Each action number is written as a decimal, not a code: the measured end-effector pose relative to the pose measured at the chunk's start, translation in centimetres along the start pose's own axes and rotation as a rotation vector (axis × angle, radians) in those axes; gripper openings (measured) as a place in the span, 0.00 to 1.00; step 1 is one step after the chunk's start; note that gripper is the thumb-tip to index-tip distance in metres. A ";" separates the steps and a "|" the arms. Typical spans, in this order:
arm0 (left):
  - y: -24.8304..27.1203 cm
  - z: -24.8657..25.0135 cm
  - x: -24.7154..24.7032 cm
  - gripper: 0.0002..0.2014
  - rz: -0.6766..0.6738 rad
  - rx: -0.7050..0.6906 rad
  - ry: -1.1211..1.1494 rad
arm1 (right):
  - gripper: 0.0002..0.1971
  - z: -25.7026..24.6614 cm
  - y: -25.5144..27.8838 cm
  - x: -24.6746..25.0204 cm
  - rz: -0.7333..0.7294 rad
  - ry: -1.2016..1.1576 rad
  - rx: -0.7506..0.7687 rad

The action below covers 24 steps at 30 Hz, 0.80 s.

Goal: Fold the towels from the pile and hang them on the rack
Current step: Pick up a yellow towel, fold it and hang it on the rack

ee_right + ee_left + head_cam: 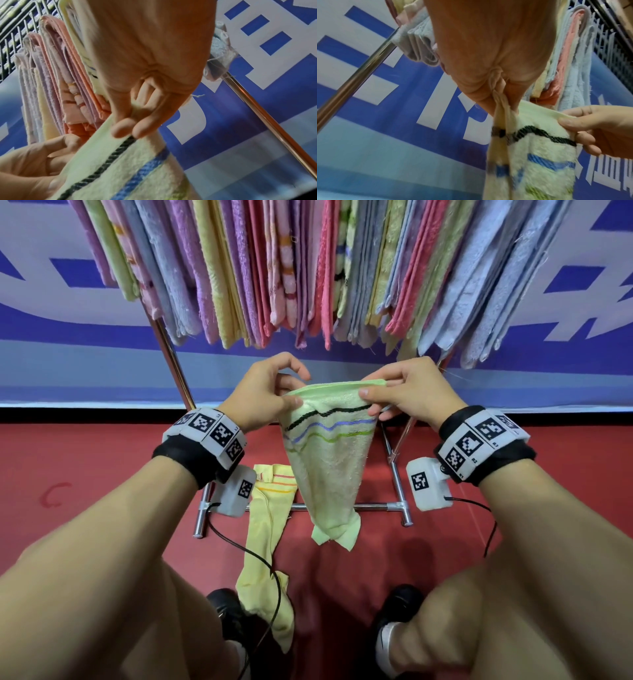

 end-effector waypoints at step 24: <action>0.3 6.1 1.1 0.09 0.254 -0.058 0.294 | 0.07 -7.8 3.4 -4.7 0.269 0.132 0.572</action>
Point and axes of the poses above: each hand's wrist, its own y-axis away from the middle knuckle, its own x-axis out of the back of the hand, z = x × y, the point moved 9 cm from there along -y, towards the middle knuckle, and after that the axes turned 6 degrees about -y, right-handed, at the moved point
